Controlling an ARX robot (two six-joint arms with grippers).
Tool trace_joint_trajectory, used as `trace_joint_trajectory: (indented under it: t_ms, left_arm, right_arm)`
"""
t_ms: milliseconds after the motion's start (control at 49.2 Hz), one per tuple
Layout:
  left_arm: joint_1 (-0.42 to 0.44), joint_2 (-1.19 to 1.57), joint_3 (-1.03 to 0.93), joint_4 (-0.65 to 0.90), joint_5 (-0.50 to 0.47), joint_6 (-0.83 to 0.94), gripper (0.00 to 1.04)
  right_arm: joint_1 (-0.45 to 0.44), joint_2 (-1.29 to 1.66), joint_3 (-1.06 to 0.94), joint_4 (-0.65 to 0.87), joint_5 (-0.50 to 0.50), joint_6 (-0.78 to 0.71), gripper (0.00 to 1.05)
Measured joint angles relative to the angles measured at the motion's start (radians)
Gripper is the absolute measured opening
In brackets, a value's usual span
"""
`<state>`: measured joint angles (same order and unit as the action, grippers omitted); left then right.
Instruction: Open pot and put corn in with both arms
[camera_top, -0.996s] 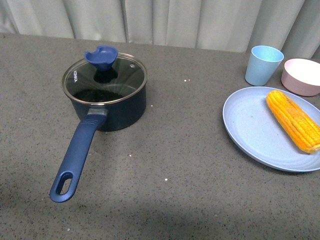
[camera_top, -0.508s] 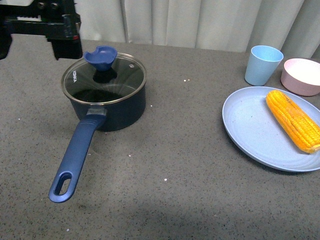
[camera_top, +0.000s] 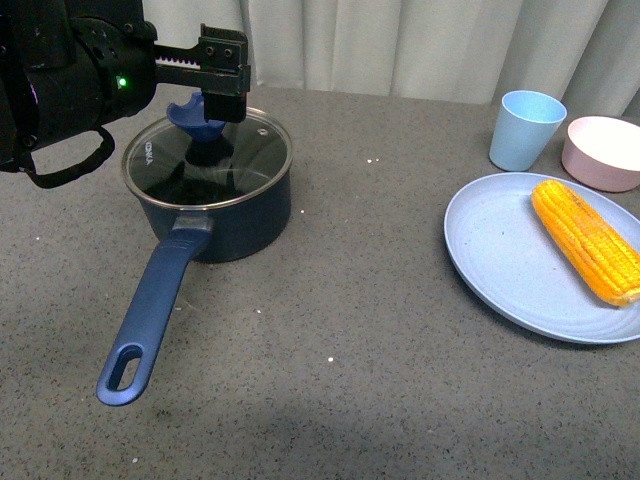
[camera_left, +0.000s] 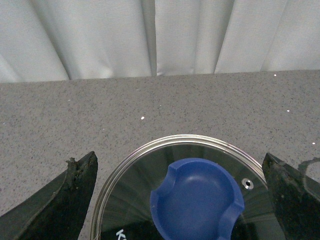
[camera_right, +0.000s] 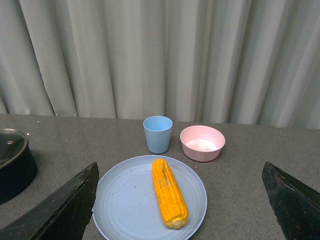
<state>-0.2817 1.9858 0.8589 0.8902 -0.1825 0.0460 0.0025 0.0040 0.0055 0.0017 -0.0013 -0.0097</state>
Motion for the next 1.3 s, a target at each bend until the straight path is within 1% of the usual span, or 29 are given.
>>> trace_joint_trajectory:
  t_ms: [122,386,874,915,935,996,1037,1078,1301]
  left_arm:
    - [-0.006,0.021,0.019,-0.004,0.021,0.009,0.98]
    - [-0.009,0.092,0.075,-0.04,0.002,0.01,0.98]
    - [-0.006,0.184,0.147,-0.078,0.002,-0.001,0.98]
    - [-0.006,0.186,0.148,-0.078,0.002,-0.002,0.93]
    - [-0.006,0.186,0.148,-0.078,0.002,-0.002,0.87]
    - [-0.006,0.186,0.15,-0.078,0.002,-0.005,0.77]
    - [-0.005,0.186,0.151,-0.078,0.006,-0.007,0.68]
    - [-0.006,0.186,0.151,-0.078,0.004,-0.008,0.62]
    - [-0.002,0.131,0.129,-0.079,0.008,-0.043,0.61]
  right_arm:
    - [0.0,0.0,0.0,0.0,0.0,0.0,0.96]
    - [0.0,0.0,0.0,0.0,0.0,0.0,0.96]
    - [0.0,0.0,0.0,0.0,0.0,0.0,0.96]
    - [0.0,0.0,0.0,0.0,0.0,0.0,0.96]
    - [0.0,0.0,0.0,0.0,0.0,0.0,0.96]
    - [0.0,0.0,0.0,0.0,0.0,0.0,0.96]
    - [0.0,0.0,0.0,0.0,0.0,0.0,0.96]
    - [0.0,0.0,0.0,0.0,0.0,0.0,0.96]
    - [0.0,0.0,0.0,0.0,0.0,0.0,0.96]
